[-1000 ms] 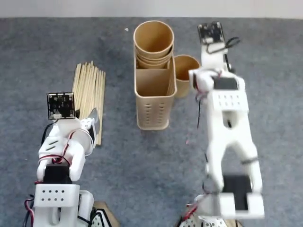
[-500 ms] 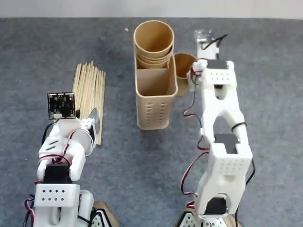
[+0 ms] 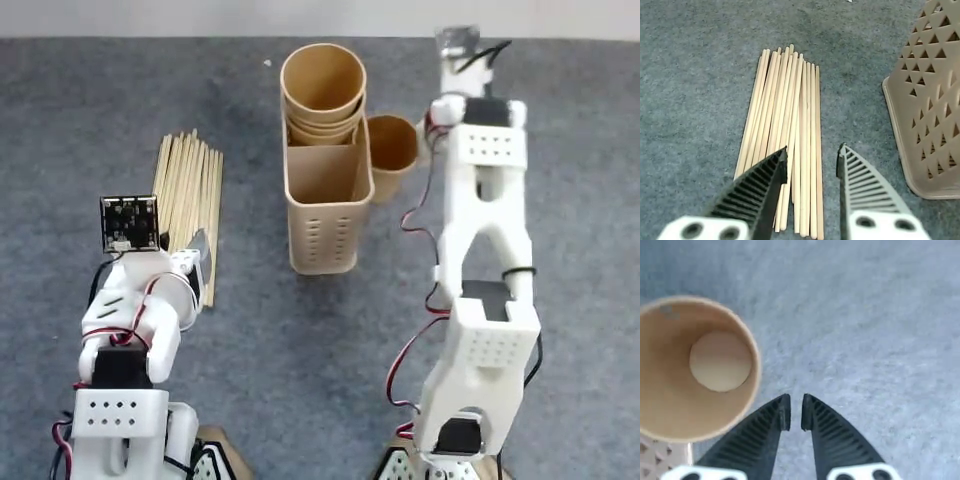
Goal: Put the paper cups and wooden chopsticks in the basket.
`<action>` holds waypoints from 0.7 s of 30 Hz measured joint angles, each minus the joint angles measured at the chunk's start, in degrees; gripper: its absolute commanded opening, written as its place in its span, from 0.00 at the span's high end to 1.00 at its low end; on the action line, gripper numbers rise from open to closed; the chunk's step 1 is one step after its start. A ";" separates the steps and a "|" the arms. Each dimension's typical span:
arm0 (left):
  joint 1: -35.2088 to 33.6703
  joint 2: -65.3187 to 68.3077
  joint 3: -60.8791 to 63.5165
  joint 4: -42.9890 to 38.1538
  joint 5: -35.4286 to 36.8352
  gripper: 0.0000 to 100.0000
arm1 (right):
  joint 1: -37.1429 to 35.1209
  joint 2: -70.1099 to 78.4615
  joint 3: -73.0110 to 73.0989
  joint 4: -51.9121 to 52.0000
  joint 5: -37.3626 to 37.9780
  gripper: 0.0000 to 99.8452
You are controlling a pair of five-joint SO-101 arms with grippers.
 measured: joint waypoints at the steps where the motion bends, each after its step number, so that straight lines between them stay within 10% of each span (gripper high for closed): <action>1: 0.00 0.00 0.00 0.00 0.00 0.81 | 0.00 0.00 -2.29 1.14 -0.88 0.90; 21: 0.00 0.00 0.00 0.00 0.00 0.81 | -3.08 14.95 -7.91 1.32 -2.81 0.79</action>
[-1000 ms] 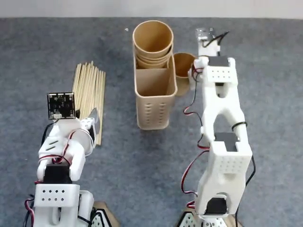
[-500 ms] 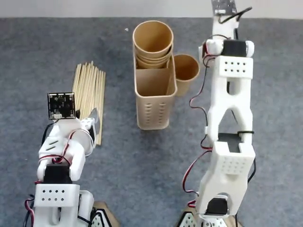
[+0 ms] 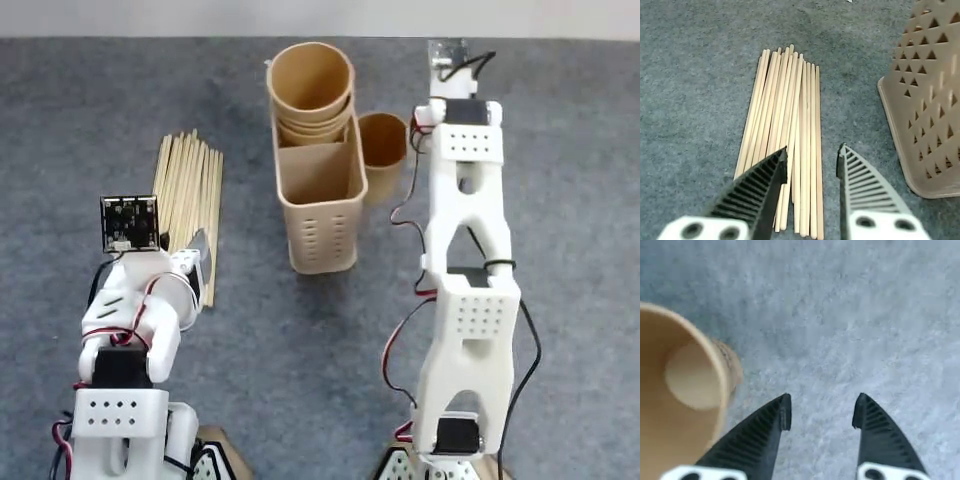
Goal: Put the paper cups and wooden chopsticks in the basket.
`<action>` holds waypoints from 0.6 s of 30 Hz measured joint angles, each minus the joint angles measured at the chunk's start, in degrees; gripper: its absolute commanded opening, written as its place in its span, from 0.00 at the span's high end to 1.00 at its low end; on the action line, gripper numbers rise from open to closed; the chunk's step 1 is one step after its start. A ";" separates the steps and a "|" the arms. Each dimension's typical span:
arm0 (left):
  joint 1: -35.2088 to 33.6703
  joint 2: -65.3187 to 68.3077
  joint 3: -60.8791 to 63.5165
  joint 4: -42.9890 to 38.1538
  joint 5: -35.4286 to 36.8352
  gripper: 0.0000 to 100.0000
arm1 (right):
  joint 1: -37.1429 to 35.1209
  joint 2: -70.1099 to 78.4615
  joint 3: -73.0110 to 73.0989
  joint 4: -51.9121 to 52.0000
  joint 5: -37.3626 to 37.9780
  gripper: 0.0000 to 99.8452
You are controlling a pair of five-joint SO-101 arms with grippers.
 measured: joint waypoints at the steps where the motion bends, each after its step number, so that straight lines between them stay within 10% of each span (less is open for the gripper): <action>1: 0.00 0.00 0.00 0.00 0.00 0.81 | -0.09 0.00 0.00 -0.09 0.00 0.79; 18: 0.00 0.00 0.00 0.00 0.00 0.81 | -0.44 -11.78 0.00 -0.53 -6.95 0.79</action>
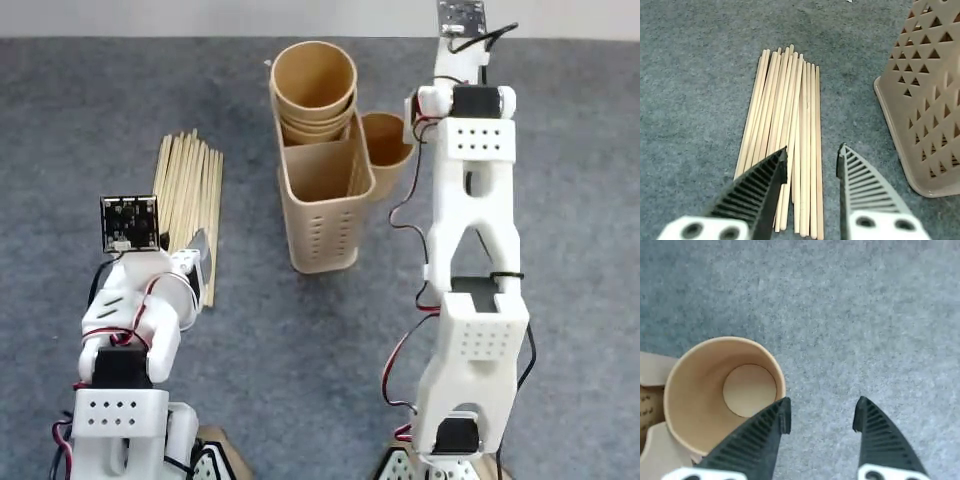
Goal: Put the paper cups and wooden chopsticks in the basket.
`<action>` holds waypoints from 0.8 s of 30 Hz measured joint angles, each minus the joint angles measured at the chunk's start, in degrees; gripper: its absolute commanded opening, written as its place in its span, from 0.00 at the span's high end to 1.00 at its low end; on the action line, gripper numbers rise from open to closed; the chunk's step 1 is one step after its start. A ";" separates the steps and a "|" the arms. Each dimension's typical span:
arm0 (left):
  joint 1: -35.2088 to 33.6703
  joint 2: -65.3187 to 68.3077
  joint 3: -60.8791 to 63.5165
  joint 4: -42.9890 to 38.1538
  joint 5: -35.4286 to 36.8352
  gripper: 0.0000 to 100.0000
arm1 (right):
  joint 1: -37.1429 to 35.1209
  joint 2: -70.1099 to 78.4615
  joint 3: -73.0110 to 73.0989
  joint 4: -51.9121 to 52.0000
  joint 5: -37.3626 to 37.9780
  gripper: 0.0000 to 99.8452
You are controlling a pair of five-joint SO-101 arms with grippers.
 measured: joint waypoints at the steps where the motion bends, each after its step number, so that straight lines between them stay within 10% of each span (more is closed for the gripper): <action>1: 0.00 0.00 0.00 0.00 0.00 0.81 | 0.00 0.00 0.00 -0.79 -0.35 0.79; 20: 0.00 0.00 0.00 0.00 0.00 0.81 | -3.60 14.33 1.14 -2.99 -4.92 0.79; 24: 0.00 0.00 0.00 -0.18 0.00 0.81 | -3.16 14.77 1.14 -2.99 -4.92 0.92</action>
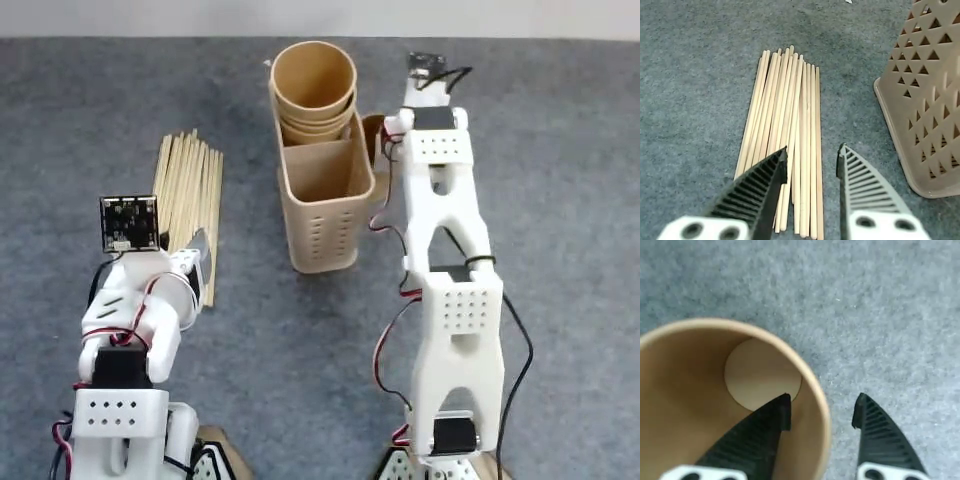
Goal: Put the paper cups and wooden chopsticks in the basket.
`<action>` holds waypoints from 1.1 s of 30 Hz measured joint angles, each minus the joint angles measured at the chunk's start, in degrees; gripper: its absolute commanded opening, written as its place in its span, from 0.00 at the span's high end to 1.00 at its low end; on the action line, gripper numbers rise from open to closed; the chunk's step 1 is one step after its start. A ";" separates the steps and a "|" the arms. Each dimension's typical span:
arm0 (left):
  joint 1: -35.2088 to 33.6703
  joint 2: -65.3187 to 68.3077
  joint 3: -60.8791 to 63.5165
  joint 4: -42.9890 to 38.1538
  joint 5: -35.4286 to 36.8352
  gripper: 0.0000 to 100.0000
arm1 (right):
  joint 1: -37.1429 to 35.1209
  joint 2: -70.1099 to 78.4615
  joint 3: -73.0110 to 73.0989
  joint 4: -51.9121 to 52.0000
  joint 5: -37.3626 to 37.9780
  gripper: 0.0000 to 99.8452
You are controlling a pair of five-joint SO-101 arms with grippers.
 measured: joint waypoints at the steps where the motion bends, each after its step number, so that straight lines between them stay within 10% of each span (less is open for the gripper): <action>1: 0.00 0.00 0.00 0.00 0.00 0.81 | 0.26 0.00 0.00 0.09 0.00 0.98; 17: 0.00 0.00 0.00 0.00 0.00 0.81 | 6.95 -0.35 -47.38 25.76 2.29 0.99; 33: 0.00 0.00 0.00 0.00 0.00 0.81 | -5.36 -28.84 -38.07 14.33 3.52 0.99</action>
